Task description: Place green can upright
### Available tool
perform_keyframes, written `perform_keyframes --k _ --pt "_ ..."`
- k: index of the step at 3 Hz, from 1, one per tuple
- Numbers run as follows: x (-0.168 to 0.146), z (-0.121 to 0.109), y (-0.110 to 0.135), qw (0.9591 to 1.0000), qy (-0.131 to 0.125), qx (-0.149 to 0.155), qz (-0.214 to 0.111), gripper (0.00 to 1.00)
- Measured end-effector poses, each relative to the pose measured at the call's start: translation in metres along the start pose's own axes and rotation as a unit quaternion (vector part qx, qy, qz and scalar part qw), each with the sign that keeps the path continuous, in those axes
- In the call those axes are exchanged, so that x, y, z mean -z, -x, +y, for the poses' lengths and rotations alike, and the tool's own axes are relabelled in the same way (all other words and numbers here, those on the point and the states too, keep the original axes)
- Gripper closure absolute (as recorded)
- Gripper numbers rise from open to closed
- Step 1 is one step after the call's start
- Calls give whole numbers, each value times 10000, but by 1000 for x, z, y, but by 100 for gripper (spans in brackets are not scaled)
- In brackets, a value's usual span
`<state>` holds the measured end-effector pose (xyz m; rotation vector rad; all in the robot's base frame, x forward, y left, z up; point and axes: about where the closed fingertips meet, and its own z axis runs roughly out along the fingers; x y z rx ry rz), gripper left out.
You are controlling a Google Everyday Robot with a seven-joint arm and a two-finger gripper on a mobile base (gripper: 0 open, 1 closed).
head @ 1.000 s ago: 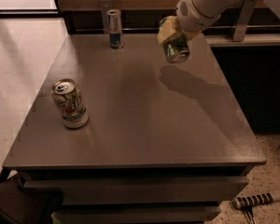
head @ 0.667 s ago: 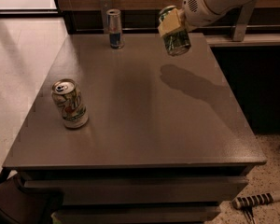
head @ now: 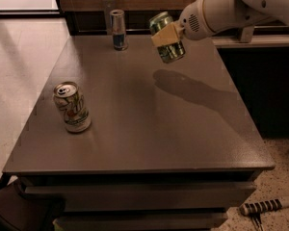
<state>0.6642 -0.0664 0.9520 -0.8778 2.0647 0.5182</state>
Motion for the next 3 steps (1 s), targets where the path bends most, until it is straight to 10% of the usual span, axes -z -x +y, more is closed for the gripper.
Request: perform_keyframes --k 1,3 --pt "-15 16 -11 9978 247 482 -371 100" --pt "-32 32 -17 9746 819 1557 -1382 100"
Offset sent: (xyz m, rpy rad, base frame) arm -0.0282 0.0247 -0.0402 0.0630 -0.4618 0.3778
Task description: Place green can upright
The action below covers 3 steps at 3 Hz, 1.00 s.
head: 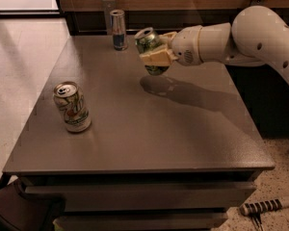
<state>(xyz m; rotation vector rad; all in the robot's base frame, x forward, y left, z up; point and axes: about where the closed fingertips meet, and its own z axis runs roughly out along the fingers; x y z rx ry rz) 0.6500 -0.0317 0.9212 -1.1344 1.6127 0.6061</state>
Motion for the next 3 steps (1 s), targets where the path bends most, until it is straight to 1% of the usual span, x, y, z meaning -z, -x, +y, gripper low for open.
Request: perform_keyframes --k 1,2,3 --pt "-9 1 -1 9991 229 222 -262 100" --pt "-18 2 -10 9976 418 153 -539 100" --pt "-24 6 -17 9960 514 42 -729 100"
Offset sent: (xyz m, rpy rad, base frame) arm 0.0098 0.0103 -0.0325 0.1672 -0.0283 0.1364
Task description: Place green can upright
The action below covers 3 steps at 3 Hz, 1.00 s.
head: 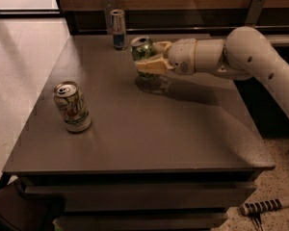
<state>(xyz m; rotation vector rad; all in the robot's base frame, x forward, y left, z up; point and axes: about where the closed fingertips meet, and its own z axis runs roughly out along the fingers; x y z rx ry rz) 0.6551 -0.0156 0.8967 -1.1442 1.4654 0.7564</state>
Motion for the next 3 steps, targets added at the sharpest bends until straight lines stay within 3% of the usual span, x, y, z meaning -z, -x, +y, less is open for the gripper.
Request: perform_keyframes --k 2,3 --pt "0 4 -15 9992 39 -142 -375 100" --pt "-5 -2 -41 9969 137 -471 -618 100"
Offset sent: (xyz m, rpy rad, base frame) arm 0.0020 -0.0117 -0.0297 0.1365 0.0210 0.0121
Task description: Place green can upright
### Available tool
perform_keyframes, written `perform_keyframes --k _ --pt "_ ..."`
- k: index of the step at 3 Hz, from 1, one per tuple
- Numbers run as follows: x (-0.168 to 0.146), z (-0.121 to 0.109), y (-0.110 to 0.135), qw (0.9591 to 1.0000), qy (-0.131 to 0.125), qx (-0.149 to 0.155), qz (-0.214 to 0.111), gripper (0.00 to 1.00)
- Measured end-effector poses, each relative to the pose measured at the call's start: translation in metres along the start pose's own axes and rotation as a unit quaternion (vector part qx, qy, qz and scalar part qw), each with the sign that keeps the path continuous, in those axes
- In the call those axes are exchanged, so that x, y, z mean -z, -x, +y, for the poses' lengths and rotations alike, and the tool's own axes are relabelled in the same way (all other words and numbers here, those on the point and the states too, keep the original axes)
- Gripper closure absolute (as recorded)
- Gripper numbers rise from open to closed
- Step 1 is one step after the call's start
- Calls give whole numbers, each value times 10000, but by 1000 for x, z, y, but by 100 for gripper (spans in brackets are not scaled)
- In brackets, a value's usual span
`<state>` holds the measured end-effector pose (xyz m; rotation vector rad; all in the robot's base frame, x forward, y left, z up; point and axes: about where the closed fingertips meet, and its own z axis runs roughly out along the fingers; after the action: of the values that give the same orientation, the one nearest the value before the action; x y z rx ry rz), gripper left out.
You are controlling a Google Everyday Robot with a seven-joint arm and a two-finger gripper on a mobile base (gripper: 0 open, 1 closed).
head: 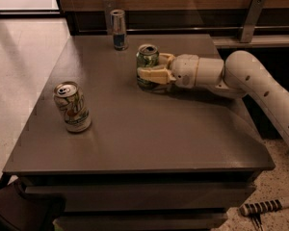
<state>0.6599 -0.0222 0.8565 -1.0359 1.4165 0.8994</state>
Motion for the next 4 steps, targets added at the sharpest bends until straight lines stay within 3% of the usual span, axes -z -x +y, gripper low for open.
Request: perform_keyframes --k 1,2,4 --pt "0 0 3 10000 0 0 0 100" --pt "0 0 4 10000 1 0 0 85" --pt "0 0 5 10000 3 0 0 40"
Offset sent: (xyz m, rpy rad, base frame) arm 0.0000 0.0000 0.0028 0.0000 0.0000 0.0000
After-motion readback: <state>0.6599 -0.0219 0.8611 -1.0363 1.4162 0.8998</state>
